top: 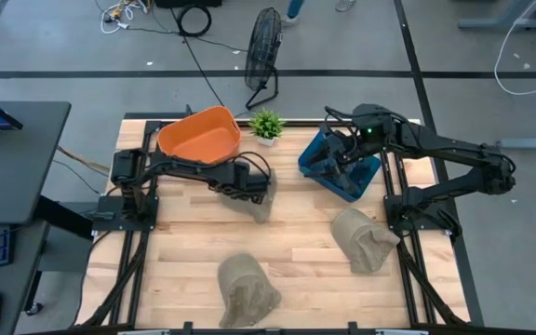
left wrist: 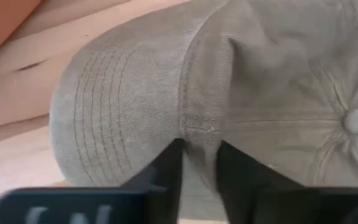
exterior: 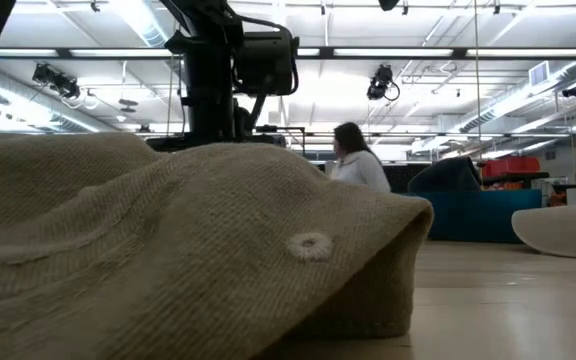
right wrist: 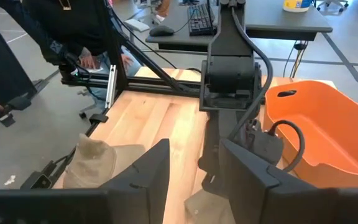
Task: Pick & Place hat
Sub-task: Put the top brown cap into the orange bin
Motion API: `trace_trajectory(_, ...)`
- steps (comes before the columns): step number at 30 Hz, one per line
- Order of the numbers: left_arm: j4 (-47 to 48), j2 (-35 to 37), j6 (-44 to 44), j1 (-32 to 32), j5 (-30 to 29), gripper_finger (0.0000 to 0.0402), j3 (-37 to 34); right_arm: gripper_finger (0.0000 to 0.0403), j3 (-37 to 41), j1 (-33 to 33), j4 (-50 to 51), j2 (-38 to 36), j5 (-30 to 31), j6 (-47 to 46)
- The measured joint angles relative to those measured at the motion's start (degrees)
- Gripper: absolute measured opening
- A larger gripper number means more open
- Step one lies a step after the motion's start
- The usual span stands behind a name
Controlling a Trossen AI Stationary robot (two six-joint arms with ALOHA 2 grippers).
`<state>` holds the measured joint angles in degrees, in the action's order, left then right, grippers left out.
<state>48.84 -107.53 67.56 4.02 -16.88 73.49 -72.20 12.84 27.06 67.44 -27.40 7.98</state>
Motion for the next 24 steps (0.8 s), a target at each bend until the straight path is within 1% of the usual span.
trace_trajectory(2,-0.1,0.0,-0.9,0.2,0.4,0.0034,0.0,0.014,0.0,0.0,0.1,0.0,0.0,0.0)
trace_trajectory(3,-0.2,0.1,-0.9,0.4,0.6,0.0018,0.0,0.014,0.0,0.0,0.2,0.0,0.0,0.0)
trace_trajectory(4,-0.1,0.3,-0.8,0.4,0.9,0.0013,0.0,0.014,0.0,0.0,0.2,0.0,0.0,0.0)
trace_trajectory(8,2.2,0.9,0.4,0.4,2.3,0.0006,1.4,0.014,0.0,0.0,0.5,0.0,0.0,0.0)
trace_trajectory(11,5.0,2.4,1.6,-0.6,2.6,0.0005,4.4,0.014,0.0,0.0,0.7,0.0,0.0,0.0)
trace_trajectory(16,8.8,7.5,3.6,-2.7,0.4,0.0005,10.6,0.014,0.0,0.0,1.6,0.0,0.0,0.0)
trace_trajectory(19,13.9,10.6,5.4,-4.1,-3.3,0.0004,15.6,0.014,0.0,0.0,1.9,0.0,0.0,0.0)
trace_trajectory(24,28.1,13.5,9.8,-5.9,-14.6,0.0004,25.2,0.014,0.0,0.0,1.9,0.0,0.0,0.0)
